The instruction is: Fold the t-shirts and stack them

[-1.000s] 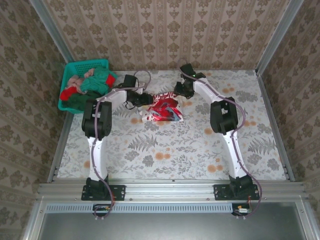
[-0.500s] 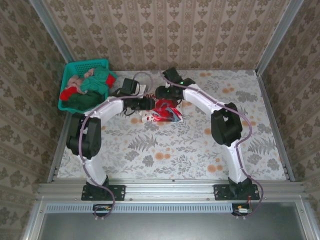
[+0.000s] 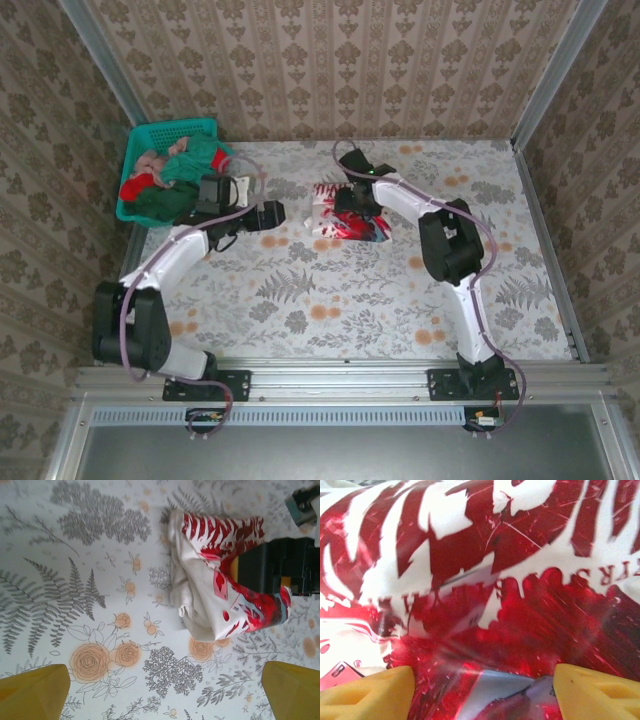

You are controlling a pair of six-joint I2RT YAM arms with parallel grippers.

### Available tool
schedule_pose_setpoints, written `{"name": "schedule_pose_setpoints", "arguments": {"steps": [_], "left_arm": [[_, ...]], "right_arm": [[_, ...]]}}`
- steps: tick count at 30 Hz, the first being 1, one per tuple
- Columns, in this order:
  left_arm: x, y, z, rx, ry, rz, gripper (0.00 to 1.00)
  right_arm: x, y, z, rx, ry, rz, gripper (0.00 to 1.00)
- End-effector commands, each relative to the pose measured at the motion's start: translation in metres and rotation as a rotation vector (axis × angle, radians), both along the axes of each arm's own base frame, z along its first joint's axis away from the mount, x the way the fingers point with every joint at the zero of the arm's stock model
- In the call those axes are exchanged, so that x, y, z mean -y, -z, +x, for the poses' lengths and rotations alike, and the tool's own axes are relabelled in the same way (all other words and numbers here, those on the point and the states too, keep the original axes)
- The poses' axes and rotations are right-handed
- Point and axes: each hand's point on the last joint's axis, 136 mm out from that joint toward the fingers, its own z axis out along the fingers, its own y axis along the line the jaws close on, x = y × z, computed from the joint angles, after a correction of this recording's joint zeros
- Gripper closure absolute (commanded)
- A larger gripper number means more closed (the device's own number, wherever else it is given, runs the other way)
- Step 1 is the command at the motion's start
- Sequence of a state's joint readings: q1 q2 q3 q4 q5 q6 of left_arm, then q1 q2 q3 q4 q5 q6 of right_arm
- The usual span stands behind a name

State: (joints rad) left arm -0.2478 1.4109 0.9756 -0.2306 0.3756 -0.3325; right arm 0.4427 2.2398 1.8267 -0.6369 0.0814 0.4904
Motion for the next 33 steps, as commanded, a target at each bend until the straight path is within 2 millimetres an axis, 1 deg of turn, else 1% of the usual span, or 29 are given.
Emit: {"name": "schedule_pose_setpoints", "arguments": {"steps": [1,2,4,6,7,11,13,17,20,24,29,31,33], "left_arm": [[-0.011,0.006,-0.008,0.0,-0.025,0.043,0.0],[-0.013,0.004,-0.01,0.005,-0.027,0.049,0.0],[-0.016,0.003,-0.014,0.01,-0.032,0.058,0.0],[-0.018,0.003,-0.018,0.008,-0.033,0.066,0.0],[-0.02,0.004,-0.02,0.003,-0.033,0.073,0.0],[-0.024,0.01,-0.028,-0.018,-0.035,0.092,0.0],[-0.025,0.013,-0.032,-0.021,-0.033,0.096,0.0],[-0.03,0.013,-0.038,-0.022,-0.041,0.113,0.0],[-0.034,0.011,-0.042,-0.018,-0.041,0.135,0.0],[-0.04,0.007,-0.045,-0.009,-0.05,0.163,0.0],[-0.042,0.005,-0.046,-0.004,-0.052,0.17,0.0],[-0.043,0.005,-0.047,-0.006,-0.054,0.169,0.0],[-0.043,0.006,-0.048,-0.01,-0.053,0.171,0.0]], "right_arm": [[-0.007,-0.056,-0.017,0.114,-0.061,-0.061,0.24],[-0.014,-0.059,-0.022,0.128,-0.085,-0.083,0.23],[-0.019,-0.054,-0.031,0.132,-0.104,-0.149,0.23],[-0.019,-0.04,-0.034,0.114,-0.115,-0.209,0.22],[-0.014,-0.033,-0.034,0.1,-0.108,-0.238,0.22],[0.001,-0.01,-0.024,0.056,-0.118,-0.365,0.19],[0.005,0.001,-0.018,0.012,-0.144,-0.381,0.18],[0.027,0.015,0.0,-0.056,-0.138,-0.423,0.18],[0.058,0.023,0.01,-0.115,-0.088,-0.438,0.18],[0.11,0.031,0.021,-0.184,0.007,-0.412,0.18],[0.179,0.032,0.041,-0.215,0.129,-0.333,0.16],[0.201,0.032,0.051,-0.217,0.139,-0.281,0.15],[0.227,0.029,0.057,-0.233,0.195,-0.251,0.15]]}}
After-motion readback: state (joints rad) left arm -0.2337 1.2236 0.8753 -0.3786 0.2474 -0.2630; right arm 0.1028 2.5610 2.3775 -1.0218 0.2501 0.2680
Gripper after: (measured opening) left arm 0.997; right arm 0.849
